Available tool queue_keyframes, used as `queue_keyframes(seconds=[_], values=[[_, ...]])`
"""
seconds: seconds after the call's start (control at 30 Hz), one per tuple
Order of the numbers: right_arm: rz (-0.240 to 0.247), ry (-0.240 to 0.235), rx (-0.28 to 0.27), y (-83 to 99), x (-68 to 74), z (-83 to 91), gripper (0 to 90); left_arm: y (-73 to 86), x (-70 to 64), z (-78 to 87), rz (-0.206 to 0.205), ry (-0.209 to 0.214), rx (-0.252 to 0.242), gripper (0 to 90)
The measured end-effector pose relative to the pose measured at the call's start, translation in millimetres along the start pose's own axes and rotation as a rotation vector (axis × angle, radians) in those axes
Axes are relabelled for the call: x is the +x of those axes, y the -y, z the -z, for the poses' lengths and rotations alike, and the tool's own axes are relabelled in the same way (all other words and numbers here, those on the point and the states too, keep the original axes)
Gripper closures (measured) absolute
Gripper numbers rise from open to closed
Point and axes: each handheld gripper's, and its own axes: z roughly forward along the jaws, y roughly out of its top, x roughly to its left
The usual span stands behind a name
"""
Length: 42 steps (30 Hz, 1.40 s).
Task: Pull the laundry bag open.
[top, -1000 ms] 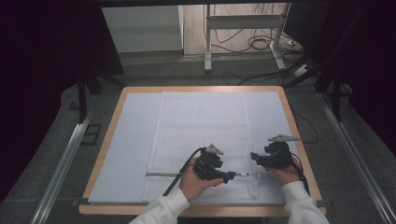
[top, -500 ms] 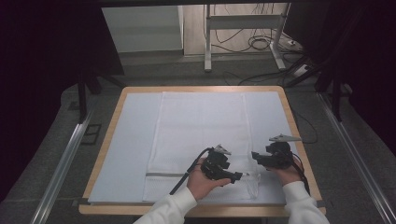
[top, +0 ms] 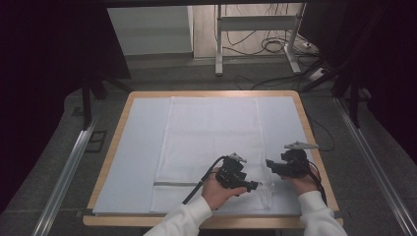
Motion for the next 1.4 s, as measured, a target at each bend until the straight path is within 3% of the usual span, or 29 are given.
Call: queue_keyframes(seconds=[0.3, 0.87, 1.4], values=[[-0.008, 0.008, 0.0, 0.7, -3.3, 0.8, 29.9, -2.0, 1.1, -9.4, 0.026, 0.029, 0.019, 45.3], [-0.028, 0.022, 0.011, 0.7, -6.0, 0.9, 29.1, -3.7, -6.8, -17.7, 0.014, 0.057, 0.043, 57.0], [-0.027, 0.024, 0.012, 0.8, -6.6, 1.1, 28.9, -3.4, -8.1, -30.4, 0.026, 0.029, 0.048, 64.6]])
